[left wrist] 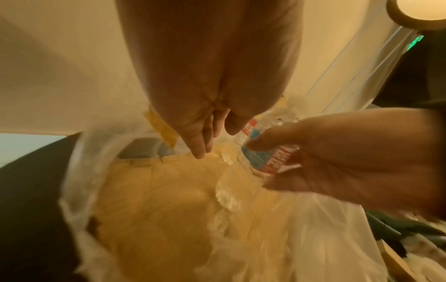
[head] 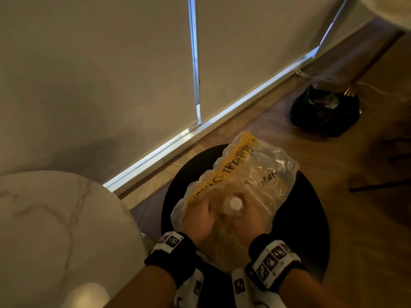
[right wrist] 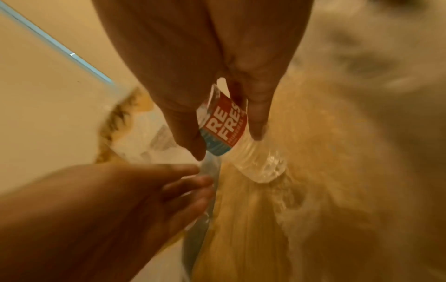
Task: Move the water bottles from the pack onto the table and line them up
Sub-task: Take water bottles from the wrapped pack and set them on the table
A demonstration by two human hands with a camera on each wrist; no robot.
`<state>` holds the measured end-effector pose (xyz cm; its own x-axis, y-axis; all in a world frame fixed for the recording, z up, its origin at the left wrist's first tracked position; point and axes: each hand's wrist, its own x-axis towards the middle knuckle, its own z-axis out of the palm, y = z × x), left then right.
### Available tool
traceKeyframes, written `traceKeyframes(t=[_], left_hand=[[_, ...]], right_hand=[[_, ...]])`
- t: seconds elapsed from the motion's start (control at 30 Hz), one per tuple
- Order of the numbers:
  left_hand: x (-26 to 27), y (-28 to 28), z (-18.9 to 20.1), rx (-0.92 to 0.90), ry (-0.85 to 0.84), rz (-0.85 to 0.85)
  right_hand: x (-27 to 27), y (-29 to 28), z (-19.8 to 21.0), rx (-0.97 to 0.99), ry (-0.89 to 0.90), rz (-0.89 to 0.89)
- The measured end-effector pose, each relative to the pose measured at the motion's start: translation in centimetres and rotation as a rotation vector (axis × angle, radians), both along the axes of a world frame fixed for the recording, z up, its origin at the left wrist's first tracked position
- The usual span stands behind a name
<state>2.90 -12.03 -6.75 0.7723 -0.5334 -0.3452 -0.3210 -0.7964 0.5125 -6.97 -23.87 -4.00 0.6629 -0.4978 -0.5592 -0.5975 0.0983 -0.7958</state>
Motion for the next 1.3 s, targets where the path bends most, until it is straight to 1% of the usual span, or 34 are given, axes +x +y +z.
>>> traceKeyframes(t=[0.03, 0.1, 0.13, 0.2, 0.27, 0.3, 0.33, 0.4, 0.43, 0.47, 0.5, 0.53, 0.57, 0.63, 0.67, 0.7, 0.73, 0.77, 0.83, 0.87, 0.9, 1.03, 1.13, 1.2, 1.3], left_hand=[[0.6, -1.1, 0.2, 0.012, -0.01, -0.038], [1.8, -3.7, 1.6, 0.031, 0.062, -0.097], [2.3, -5.0, 2.3, 0.037, 0.137, -0.086], [2.9, -7.4, 3.3, 0.031, 0.261, 0.024], [3.3, -8.6, 3.2, 0.032, 0.203, 0.118], [3.5, -9.0, 3.3, 0.086, 0.139, 0.116], [3.6, -9.3, 2.6, 0.105, 0.137, 0.14], [3.6, -9.7, 0.8, 0.136, 0.105, 0.111], [3.4, -9.6, 0.0, 0.142, 0.075, 0.059], [3.0, -9.5, -0.2, 0.145, 0.094, 0.02], [2.3, -9.2, -0.4, 0.171, 0.057, -0.107], [1.6, -8.6, 0.5, 0.184, 0.065, -0.183], [1.1, -7.8, 1.3, 0.215, 0.034, -0.244], [-0.1, -5.7, 2.7, 0.18, -0.041, -0.292], [-0.5, -4.3, 2.7, 0.157, -0.052, -0.321], [-1.0, -4.4, 3.0, 0.13, -0.061, -0.387], [-1.4, -3.6, 3.2, 0.112, -0.026, -0.443], [-2.0, -2.3, 3.3, 0.09, 0.084, -0.453], [-3.7, 0.3, 4.5, -0.027, 0.332, -0.381], [-4.7, 2.2, 5.3, -0.101, 0.391, -0.319], [-5.9, 4.2, 6.1, -0.17, 0.404, -0.245], [-11.9, 13.9, 10.0, -0.428, 0.354, 0.093], [-17.3, 22.4, 12.2, -0.575, 0.313, 0.337], [-20.6, 28.1, 12.2, -0.555, 0.265, 0.445], [-25.6, 36.5, 11.7, -0.455, 0.171, 0.512]], right_hand=[[-0.9, 0.1, 0.7, -0.039, -0.009, 0.1], [-2.9, 0.4, 2.6, -0.1, 0.066, 0.198], [-3.9, 0.5, 3.5, -0.096, 0.063, 0.224], [-5.0, -0.3, 4.6, -0.057, 0.078, 0.243], [-6.5, -1.1, 4.3, -0.06, 0.068, 0.275], [-6.9, -1.6, 4.4, -0.06, 0.086, 0.281], [-7.4, -2.0, 4.1, -0.066, 0.076, 0.269], [-8.0, -2.5, 4.1, -0.081, 0.073, 0.256], [-8.2, -2.7, 4.1, -0.095, 0.069, 0.242], [-8.4, -2.8, 4.1, -0.102, 0.054, 0.23], [-8.5, -3.0, 4.2, -0.112, 0.044, 0.227], [-8.6, -3.1, 4.3, -0.131, 0.03, 0.209], [-8.7, -3.3, 4.6, -0.15, 0.033, 0.208], [-8.8, -3.4, 4.8, -0.209, 0.028, 0.233], [-8.8, -3.1, 5.0, -0.244, 0.023, 0.246], [-8.9, -3.8, 5.2, -0.278, 0.039, 0.239], [-9.0, -3.9, 5.4, -0.299, 0.045, 0.242], [-9.1, -3.4, 5.8, -0.314, 0.05, 0.262], [-9.5, -2.3, 6.9, -0.359, 0.059, 0.301], [-9.7, -1.5, 7.5, -0.375, 0.056, 0.32], [-10.0, -0.4, 8.4, -0.39, 0.054, 0.34], [-11.7, 5.8, 11.9, -0.413, 0.005, 0.483], [-13.7, 12.9, 14.0, -0.345, -0.12, 0.591], [-15.2, 17.9, 13.6, -0.338, -0.138, 0.675], [-17.9, 26.0, 12.2, -0.274, -0.129, 0.712]])
